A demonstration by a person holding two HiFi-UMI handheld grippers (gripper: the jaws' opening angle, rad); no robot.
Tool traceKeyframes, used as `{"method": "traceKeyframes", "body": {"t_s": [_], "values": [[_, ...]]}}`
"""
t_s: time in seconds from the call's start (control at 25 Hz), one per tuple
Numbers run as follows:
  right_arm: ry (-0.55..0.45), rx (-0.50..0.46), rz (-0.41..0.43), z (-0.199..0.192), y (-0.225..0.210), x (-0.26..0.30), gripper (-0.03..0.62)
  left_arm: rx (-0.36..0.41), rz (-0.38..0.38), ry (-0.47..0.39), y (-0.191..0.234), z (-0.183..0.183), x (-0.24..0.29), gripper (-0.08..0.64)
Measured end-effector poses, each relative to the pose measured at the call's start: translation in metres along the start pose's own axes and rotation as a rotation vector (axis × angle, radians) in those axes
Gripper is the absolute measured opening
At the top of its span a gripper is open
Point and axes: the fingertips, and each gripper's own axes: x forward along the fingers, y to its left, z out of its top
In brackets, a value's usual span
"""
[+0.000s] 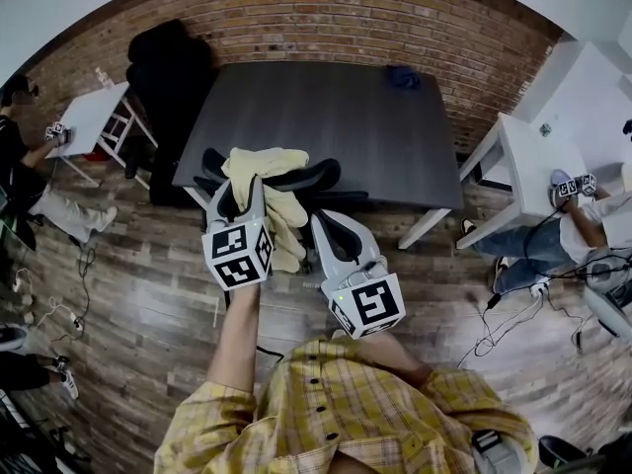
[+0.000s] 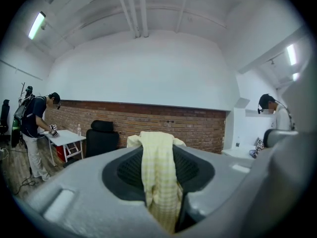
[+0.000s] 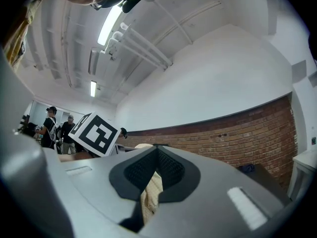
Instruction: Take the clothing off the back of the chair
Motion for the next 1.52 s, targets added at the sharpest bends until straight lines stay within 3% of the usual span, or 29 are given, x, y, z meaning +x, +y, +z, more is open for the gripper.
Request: {"method": "traceKeyframes", "body": {"t_s": [0.6, 1.12, 1.52], "values": [[-0.021, 0.015, 0.01, 0.013, 0.001, -0.02, -0.002, -0.035, 0.021, -0.161, -0.018, 0.066, -0.059, 0.153], [-0.034, 0.017, 0.017, 0.026, 0.017, -0.037, -0.002, -0.057, 0.029, -0.241, -0.031, 0.095, -0.12, 0.155], [-0.028, 0.015, 0.027, 0.022, 0.035, -0.048, -0.002, -0.049, 0.013, -0.245, -0.039, 0.09, -0.149, 0.156]]}}
